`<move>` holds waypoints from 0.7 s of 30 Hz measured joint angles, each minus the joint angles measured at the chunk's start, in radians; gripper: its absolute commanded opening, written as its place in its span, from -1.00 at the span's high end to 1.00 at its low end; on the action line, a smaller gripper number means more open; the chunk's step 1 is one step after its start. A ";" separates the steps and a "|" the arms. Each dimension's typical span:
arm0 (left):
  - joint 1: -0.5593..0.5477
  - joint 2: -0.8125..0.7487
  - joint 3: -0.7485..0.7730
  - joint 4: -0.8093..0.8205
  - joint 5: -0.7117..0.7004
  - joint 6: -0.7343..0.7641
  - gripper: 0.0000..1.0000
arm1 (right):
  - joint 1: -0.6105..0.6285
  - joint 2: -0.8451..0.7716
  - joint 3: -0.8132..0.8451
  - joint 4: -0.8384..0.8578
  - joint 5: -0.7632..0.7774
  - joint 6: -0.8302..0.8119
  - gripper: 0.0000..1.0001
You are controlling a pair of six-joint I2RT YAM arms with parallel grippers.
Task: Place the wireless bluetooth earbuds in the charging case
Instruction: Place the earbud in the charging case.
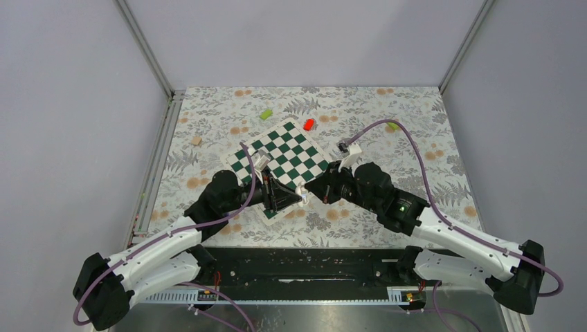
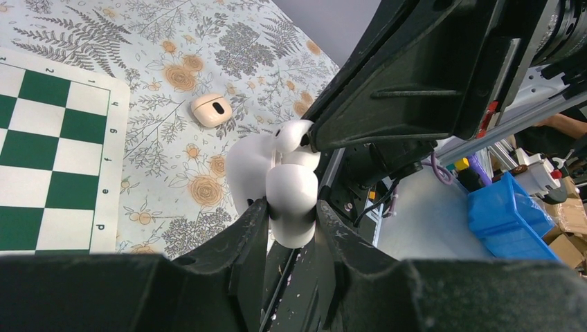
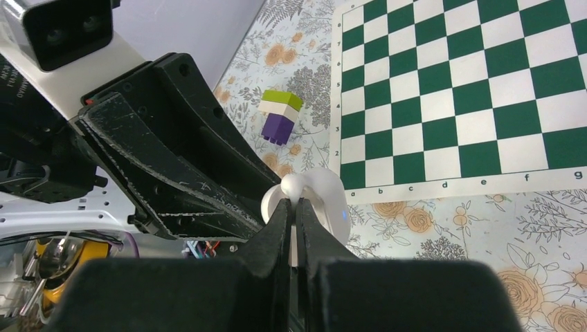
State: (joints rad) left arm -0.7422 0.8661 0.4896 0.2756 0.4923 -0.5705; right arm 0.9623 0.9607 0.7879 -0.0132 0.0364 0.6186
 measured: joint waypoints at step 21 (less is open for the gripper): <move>0.000 0.021 0.028 -0.057 -0.007 -0.006 1.00 | 0.012 -0.026 -0.018 -0.003 0.002 0.009 1.00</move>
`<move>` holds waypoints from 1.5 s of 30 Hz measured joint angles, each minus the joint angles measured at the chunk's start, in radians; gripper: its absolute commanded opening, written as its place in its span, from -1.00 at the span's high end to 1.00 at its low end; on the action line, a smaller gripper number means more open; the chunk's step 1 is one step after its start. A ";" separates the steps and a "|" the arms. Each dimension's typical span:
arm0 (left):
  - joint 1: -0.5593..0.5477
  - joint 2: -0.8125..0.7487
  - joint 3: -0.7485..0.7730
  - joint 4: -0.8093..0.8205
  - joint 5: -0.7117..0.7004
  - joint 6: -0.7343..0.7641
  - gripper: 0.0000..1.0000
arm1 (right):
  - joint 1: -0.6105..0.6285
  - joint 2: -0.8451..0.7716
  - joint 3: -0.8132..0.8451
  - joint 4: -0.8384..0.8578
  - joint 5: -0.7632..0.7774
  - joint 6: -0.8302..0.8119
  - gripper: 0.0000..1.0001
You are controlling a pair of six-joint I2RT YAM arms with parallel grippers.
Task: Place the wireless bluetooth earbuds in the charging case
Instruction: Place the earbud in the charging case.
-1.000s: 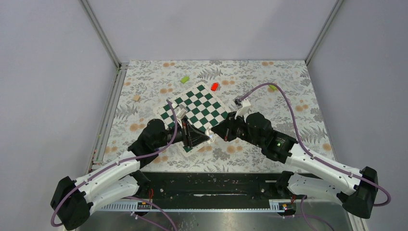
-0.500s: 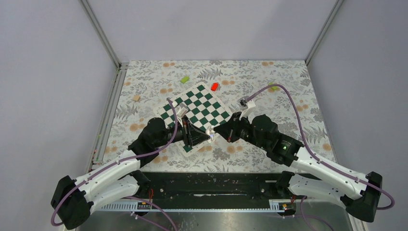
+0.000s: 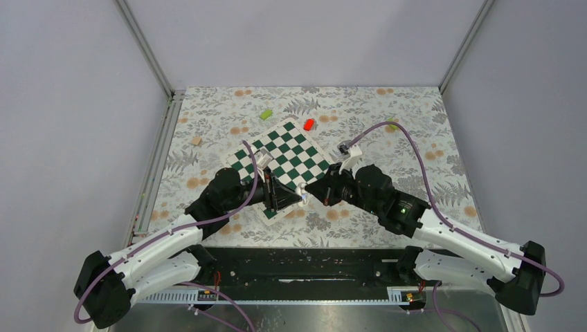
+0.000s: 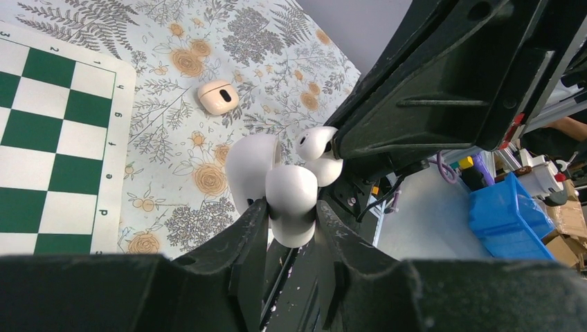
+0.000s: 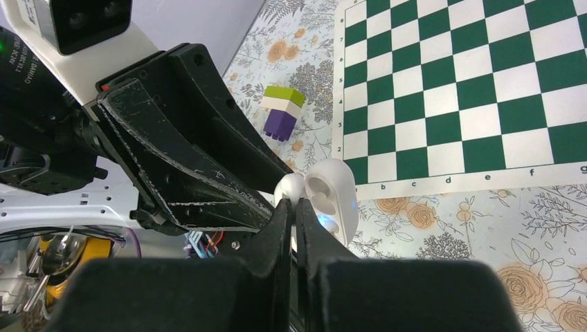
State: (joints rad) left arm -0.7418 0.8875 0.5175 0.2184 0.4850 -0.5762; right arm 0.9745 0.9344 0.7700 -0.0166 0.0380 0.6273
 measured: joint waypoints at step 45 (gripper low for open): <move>0.002 0.000 0.000 0.000 -0.008 -0.009 1.00 | 0.047 0.068 -0.011 0.008 0.121 0.010 0.18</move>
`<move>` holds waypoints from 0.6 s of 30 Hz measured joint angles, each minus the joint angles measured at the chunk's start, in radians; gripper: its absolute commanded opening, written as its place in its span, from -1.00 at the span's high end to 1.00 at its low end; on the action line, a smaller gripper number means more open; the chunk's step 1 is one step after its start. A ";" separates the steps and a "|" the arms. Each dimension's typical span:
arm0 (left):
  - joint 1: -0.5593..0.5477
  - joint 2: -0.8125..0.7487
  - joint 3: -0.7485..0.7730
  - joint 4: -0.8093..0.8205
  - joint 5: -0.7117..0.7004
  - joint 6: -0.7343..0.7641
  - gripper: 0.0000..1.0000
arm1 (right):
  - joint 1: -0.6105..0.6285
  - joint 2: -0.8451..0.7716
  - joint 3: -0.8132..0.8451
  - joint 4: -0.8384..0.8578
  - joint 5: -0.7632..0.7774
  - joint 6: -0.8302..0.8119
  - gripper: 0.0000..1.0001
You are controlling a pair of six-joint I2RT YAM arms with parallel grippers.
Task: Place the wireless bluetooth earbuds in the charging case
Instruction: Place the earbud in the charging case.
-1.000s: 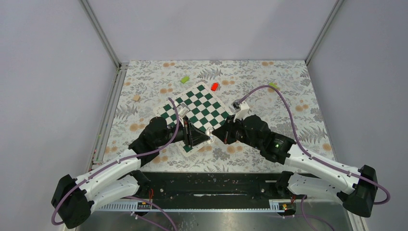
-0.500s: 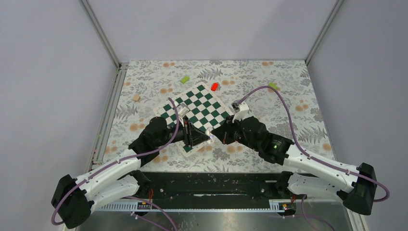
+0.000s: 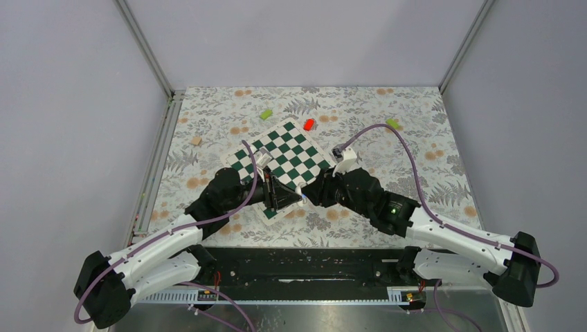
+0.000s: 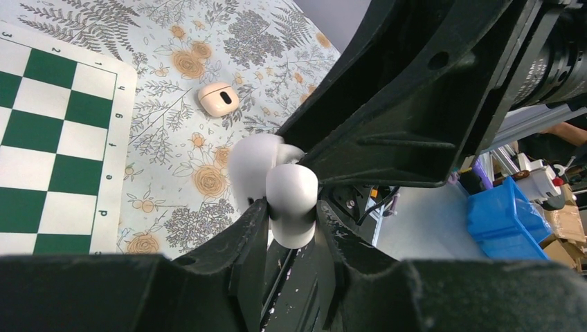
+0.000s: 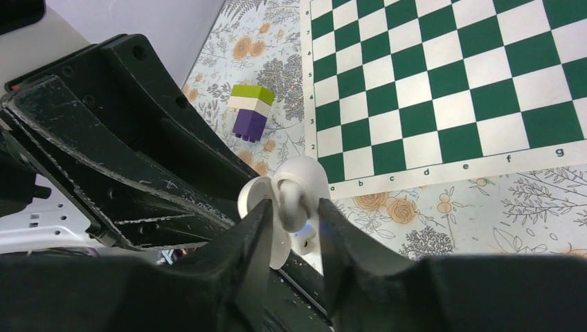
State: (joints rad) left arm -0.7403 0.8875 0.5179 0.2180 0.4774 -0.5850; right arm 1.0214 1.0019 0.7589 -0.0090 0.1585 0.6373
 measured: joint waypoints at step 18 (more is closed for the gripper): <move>-0.002 -0.004 0.013 0.000 0.011 -0.019 1.00 | -0.008 -0.098 0.069 -0.163 0.040 -0.032 -0.75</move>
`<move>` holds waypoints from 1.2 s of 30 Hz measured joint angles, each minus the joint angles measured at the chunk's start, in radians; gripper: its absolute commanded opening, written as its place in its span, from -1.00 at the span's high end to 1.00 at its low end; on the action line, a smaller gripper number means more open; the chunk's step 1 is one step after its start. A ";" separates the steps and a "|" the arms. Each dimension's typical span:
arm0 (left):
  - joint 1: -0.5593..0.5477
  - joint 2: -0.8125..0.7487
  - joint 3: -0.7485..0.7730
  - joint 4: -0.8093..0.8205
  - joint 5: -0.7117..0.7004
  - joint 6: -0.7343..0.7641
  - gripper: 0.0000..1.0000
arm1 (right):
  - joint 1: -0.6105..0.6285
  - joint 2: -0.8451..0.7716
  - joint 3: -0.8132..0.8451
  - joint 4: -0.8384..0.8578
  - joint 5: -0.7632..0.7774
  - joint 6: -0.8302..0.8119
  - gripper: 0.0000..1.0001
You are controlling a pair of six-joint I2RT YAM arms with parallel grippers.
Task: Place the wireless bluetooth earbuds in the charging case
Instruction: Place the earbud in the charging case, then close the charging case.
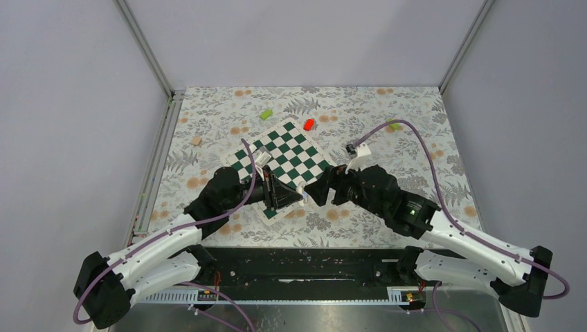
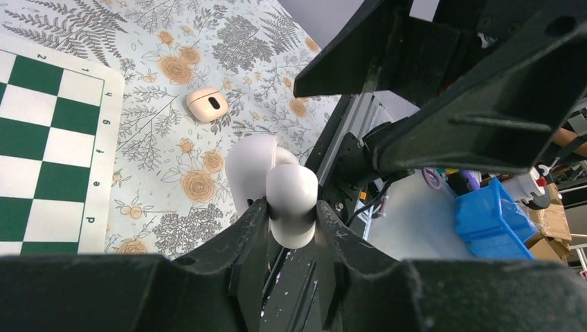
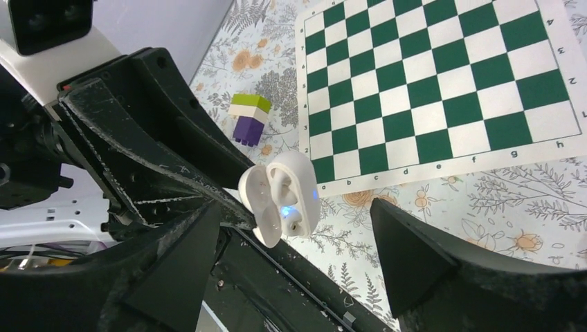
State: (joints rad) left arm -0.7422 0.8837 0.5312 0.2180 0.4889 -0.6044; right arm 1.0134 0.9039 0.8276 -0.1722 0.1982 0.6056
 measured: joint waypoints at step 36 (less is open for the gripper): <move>0.000 0.101 0.066 0.121 0.156 -0.180 1.00 | -0.439 0.184 -0.494 1.324 -0.873 0.751 -0.92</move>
State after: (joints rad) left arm -0.7422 0.9848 0.5968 0.3389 0.6445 -0.7849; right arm 0.5743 1.0878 0.3340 1.1519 -0.6746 1.3567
